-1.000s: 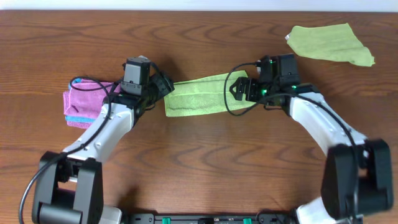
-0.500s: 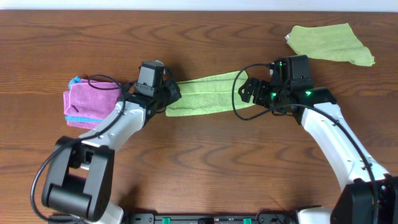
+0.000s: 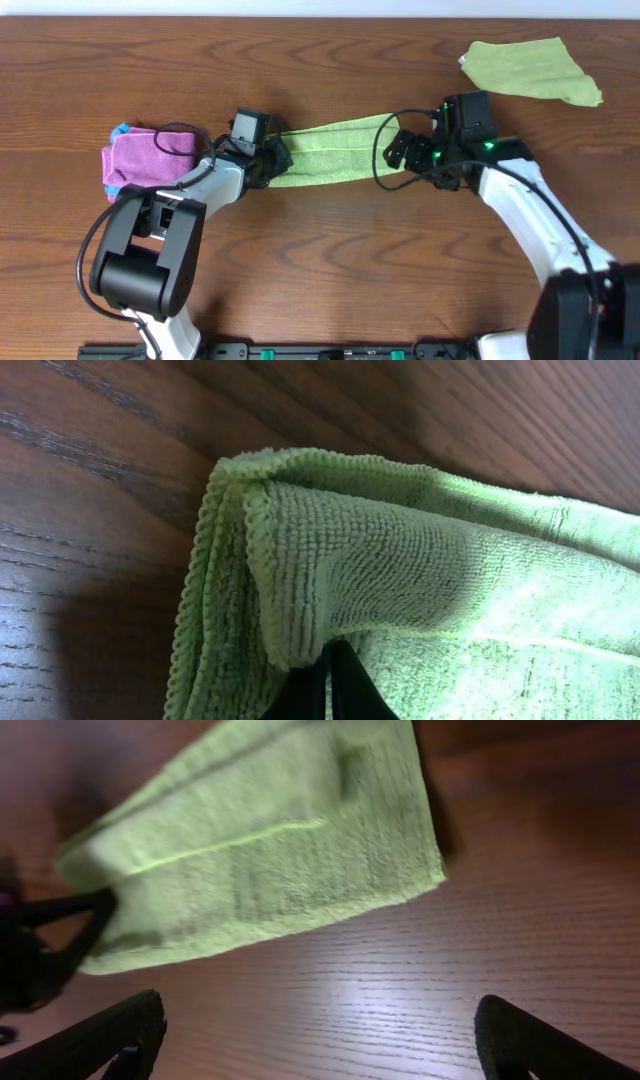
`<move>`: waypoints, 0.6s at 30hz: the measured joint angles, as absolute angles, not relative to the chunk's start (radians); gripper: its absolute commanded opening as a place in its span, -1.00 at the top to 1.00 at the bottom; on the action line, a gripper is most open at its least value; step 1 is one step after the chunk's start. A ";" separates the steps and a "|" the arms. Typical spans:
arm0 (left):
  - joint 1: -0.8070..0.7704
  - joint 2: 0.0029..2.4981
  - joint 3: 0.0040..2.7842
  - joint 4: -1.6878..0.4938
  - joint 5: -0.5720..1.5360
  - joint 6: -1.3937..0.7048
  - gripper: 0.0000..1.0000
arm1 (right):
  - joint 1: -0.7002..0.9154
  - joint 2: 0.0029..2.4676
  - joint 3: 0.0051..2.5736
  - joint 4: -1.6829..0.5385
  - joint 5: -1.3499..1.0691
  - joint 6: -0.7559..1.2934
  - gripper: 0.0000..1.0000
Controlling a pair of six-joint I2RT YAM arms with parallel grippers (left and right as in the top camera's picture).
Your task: Fold the cloth
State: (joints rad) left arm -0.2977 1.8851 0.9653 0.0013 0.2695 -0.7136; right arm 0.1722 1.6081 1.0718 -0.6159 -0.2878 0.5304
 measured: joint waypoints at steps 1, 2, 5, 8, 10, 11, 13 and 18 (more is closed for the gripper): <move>-0.298 1.885 0.965 0.001 0.267 -0.714 0.89 | 0.172 1.629 1.072 -0.615 -0.287 0.531 -0.97; -0.298 1.885 0.965 0.001 0.263 -0.714 0.88 | 0.172 1.654 1.072 -0.613 -0.286 0.533 -0.99; -0.298 1.885 0.965 0.002 0.261 -0.714 0.89 | 0.172 1.701 1.072 -0.603 -0.285 0.535 -0.98; -0.298 1.885 0.965 0.002 0.260 -0.714 0.88 | 0.172 1.737 1.072 -0.575 -0.284 0.545 -0.99; -0.298 1.885 0.965 0.002 0.259 -0.714 0.88 | 0.172 1.761 1.072 -0.555 -0.283 0.552 -0.99; -0.298 1.885 0.966 0.002 0.258 -0.714 0.88 | 0.172 1.773 1.072 -0.548 -0.283 0.556 -0.98; -0.298 1.885 0.966 0.001 0.258 -0.714 0.88 | 0.172 1.794 1.072 -0.527 -0.282 0.561 -0.98; -0.298 1.885 0.967 -0.004 0.258 -0.714 0.88 | 0.172 1.830 1.072 -0.452 -0.281 0.575 -0.92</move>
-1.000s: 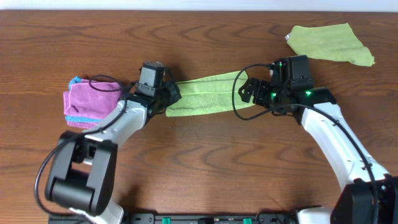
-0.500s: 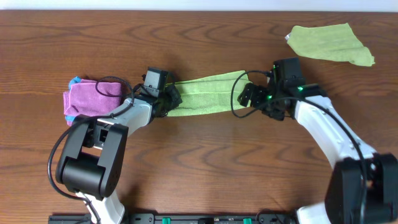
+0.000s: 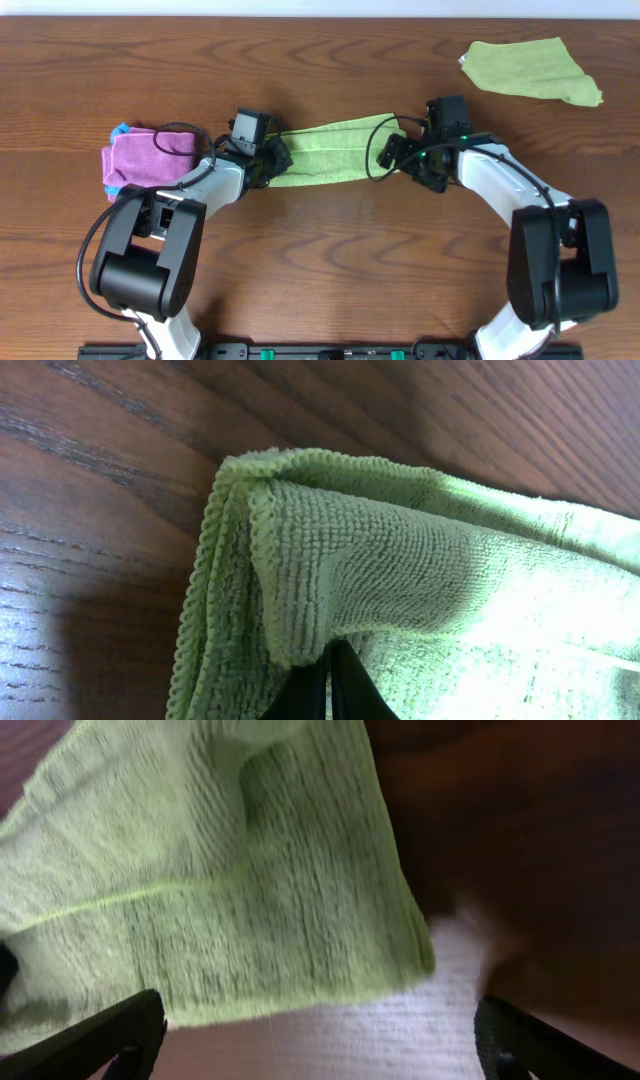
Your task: Fold the cloth
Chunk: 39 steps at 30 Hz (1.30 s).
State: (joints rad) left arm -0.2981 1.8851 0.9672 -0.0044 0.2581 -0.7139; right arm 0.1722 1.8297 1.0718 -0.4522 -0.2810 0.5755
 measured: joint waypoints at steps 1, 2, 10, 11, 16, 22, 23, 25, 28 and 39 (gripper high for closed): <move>-0.298 1.885 0.968 -0.007 0.258 -0.714 0.89 | 0.172 1.834 1.072 -0.440 -0.281 0.577 -0.89; -0.298 1.885 0.970 -0.012 0.257 -0.714 0.88 | 0.172 1.840 1.072 -0.426 -0.281 0.582 -0.84; -0.298 1.885 0.973 -0.019 0.255 -0.714 0.88 | 0.172 1.878 1.080 -0.340 -0.286 0.624 -0.70; -0.298 1.885 0.973 -0.019 0.255 -0.714 0.88 | 0.172 1.884 1.083 -0.334 -0.288 0.625 -0.69; -0.298 1.885 0.973 -0.019 0.255 -0.714 0.89 | 0.172 1.915 1.101 -0.279 -0.303 0.640 -0.50; -0.298 1.885 0.973 -0.019 0.255 -0.714 0.88 | 0.171 1.947 1.111 -0.252 -0.321 0.644 0.58; -0.298 1.885 0.973 -0.019 0.254 -0.714 0.89 | 0.171 1.953 1.111 -0.251 -0.325 0.637 0.71; -0.298 1.885 0.973 -0.021 0.255 -0.714 0.88 | 0.170 1.966 1.110 -0.250 -0.331 0.630 0.97; -0.298 1.885 0.976 -0.030 0.254 -0.714 0.88 | 0.168 1.970 1.110 -0.244 -0.340 0.627 0.97; -0.298 1.885 0.980 -0.041 0.246 -0.714 0.88 | 0.217 1.912 1.091 -0.258 -0.320 0.540 0.97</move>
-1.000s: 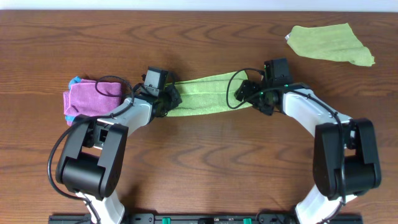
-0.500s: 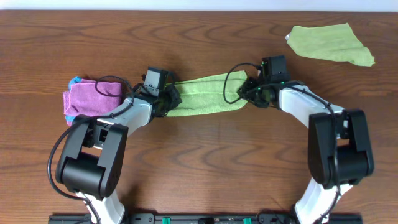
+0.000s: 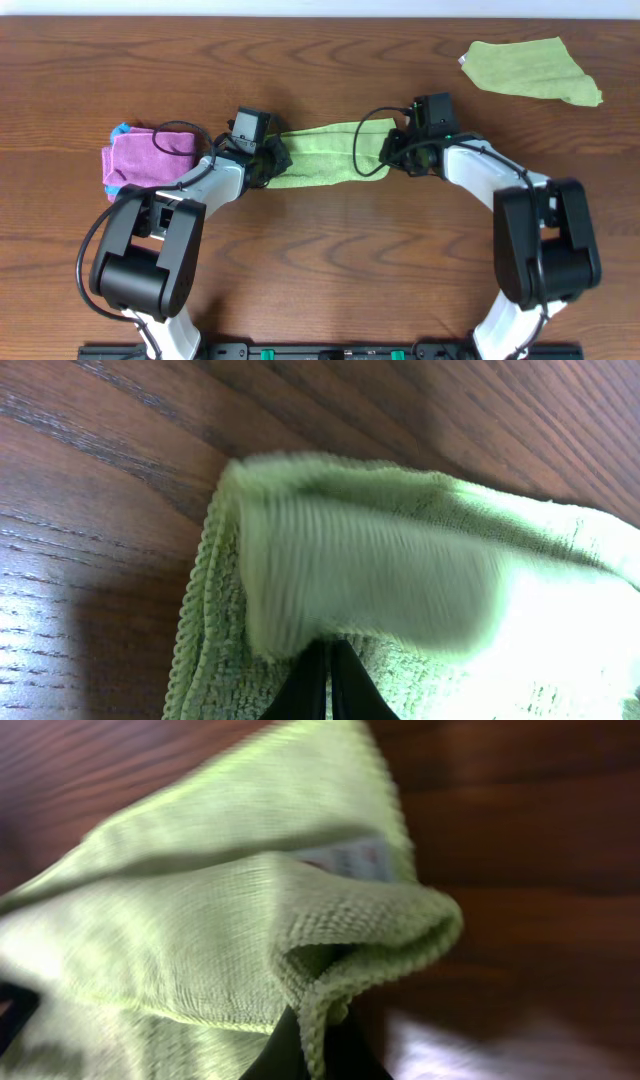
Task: Fold the cloth
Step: 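Move the right gripper's end leftward onto the left end, folding the strip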
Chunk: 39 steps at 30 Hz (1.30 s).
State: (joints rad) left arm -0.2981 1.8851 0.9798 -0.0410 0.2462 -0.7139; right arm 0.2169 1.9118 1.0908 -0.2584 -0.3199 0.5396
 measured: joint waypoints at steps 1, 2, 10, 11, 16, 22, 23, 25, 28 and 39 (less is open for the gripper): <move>-0.298 1.885 0.980 -0.041 0.246 -0.714 0.88 | 0.231 1.890 1.090 -0.259 -0.317 0.532 0.97; -0.298 1.885 0.980 -0.041 0.245 -0.714 0.89 | 0.251 1.857 1.090 -0.259 -0.318 0.524 0.98; -0.299 1.885 0.980 -0.042 0.243 -0.714 0.88 | 0.330 1.806 1.090 -0.265 -0.317 0.507 0.98; -0.299 1.885 0.980 -0.042 0.243 -0.714 0.89 | 0.339 1.805 1.090 -0.264 -0.317 0.507 0.97; -0.299 1.885 0.980 -0.042 0.243 -0.714 0.89 | 0.384 1.805 1.093 -0.265 -0.318 0.507 0.97; -0.299 1.885 0.980 -0.041 0.243 -0.714 0.89 | 0.438 1.805 1.137 -0.265 -0.318 0.507 0.97; -0.299 1.885 0.980 -0.041 0.243 -0.714 0.88 | 0.445 1.805 1.147 -0.265 -0.317 0.507 0.97; -0.299 1.885 0.980 -0.040 0.243 -0.714 0.88 | 0.462 1.805 1.165 -0.260 -0.317 0.507 0.97; -0.299 1.885 0.980 -0.040 0.243 -0.714 0.88 | 0.481 1.805 1.171 -0.257 -0.314 0.507 0.98; -0.298 1.885 1.004 -0.070 0.247 -0.693 0.88 | 0.517 1.805 1.171 -0.257 -0.295 0.507 0.97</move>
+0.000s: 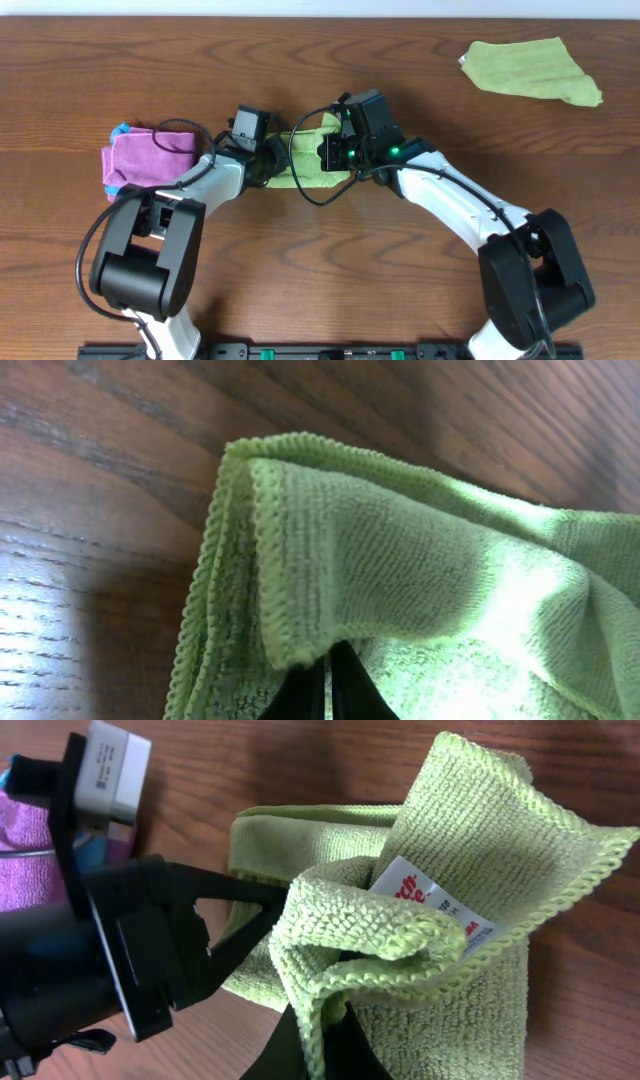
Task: Fold the cloth
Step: 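Move the right gripper's end leftward onto the left end, folding the strip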
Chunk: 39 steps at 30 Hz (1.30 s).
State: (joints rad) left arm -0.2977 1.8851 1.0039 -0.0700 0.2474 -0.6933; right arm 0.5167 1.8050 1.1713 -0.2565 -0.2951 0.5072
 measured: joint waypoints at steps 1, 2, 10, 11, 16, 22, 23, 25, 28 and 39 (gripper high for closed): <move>-0.298 1.884 1.013 -0.074 0.247 -0.683 0.88 | 0.517 1.805 1.171 -0.257 -0.295 0.507 0.97; -0.297 1.883 1.018 -0.077 0.247 -0.676 0.89 | 0.517 1.805 1.171 -0.257 -0.295 0.507 0.97; -0.274 1.803 1.033 -0.131 0.247 -0.646 0.88 | 0.517 1.805 1.171 -0.256 -0.294 0.507 0.98; -0.269 1.792 1.034 -0.136 0.247 -0.644 0.89 | 0.517 1.805 1.171 -0.255 -0.294 0.507 0.97; -0.247 1.746 1.034 -0.159 0.239 -0.624 0.89 | 0.522 1.805 1.171 -0.241 -0.292 0.507 0.97; -0.210 1.673 1.034 -0.184 0.235 -0.601 0.88 | 0.569 1.805 1.171 -0.223 -0.275 0.508 0.98; -0.204 1.662 1.034 -0.189 0.235 -0.600 0.88 | 0.576 1.805 1.171 -0.220 -0.274 0.507 0.98; -0.192 1.642 1.034 -0.204 0.233 -0.596 0.89 | 0.586 1.805 1.171 -0.217 -0.270 0.507 0.97; -0.175 1.620 1.034 -0.216 0.232 -0.589 0.88 | 0.595 1.805 1.171 -0.210 -0.256 0.508 0.97; -0.163 1.562 1.034 -0.262 0.232 -0.570 0.88 | 0.615 1.820 1.174 -0.157 -0.227 0.516 0.97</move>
